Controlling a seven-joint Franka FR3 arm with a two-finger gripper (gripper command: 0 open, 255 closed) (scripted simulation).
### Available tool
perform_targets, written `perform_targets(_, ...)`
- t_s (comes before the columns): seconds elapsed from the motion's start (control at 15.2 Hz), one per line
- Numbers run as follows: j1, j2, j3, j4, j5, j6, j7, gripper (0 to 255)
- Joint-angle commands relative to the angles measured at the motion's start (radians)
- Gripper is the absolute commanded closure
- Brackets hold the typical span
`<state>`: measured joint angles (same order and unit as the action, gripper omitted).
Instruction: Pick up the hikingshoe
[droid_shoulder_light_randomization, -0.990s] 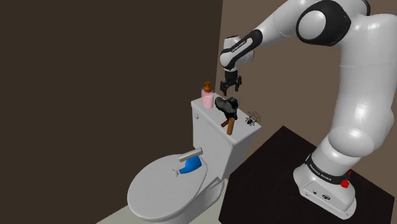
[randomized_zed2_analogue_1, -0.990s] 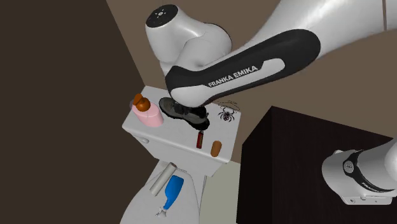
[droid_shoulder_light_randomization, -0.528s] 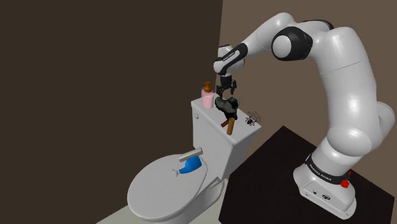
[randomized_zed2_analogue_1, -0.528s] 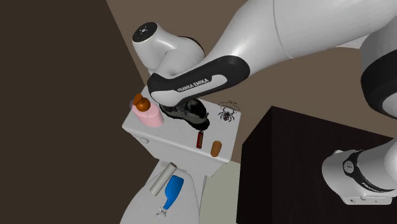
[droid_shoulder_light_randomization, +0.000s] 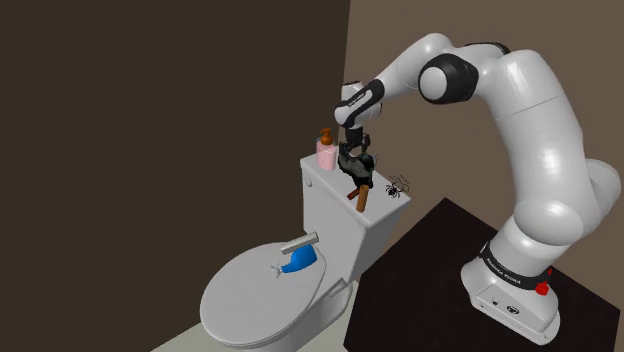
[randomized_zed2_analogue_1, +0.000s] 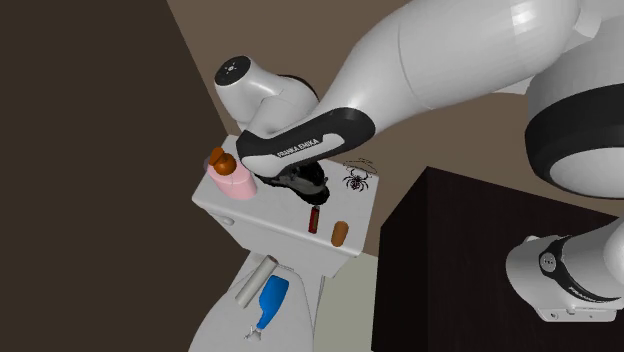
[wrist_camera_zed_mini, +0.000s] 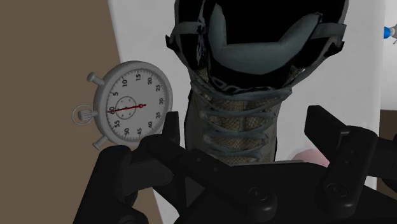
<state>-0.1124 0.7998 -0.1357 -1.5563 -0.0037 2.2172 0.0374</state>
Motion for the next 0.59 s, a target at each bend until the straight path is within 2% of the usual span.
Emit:
perform_targets(0.0,-0.001,0.01,0.0,0.008,0.001,0.003,0.0,0)
perform_targets(0.07,-0.001,0.009,0.0,0.008,0.001,0.002,0.0,255)
perform_targets(0.53,-0.001,0.01,0.001,0.008,0.001,0.003,0.001,255)
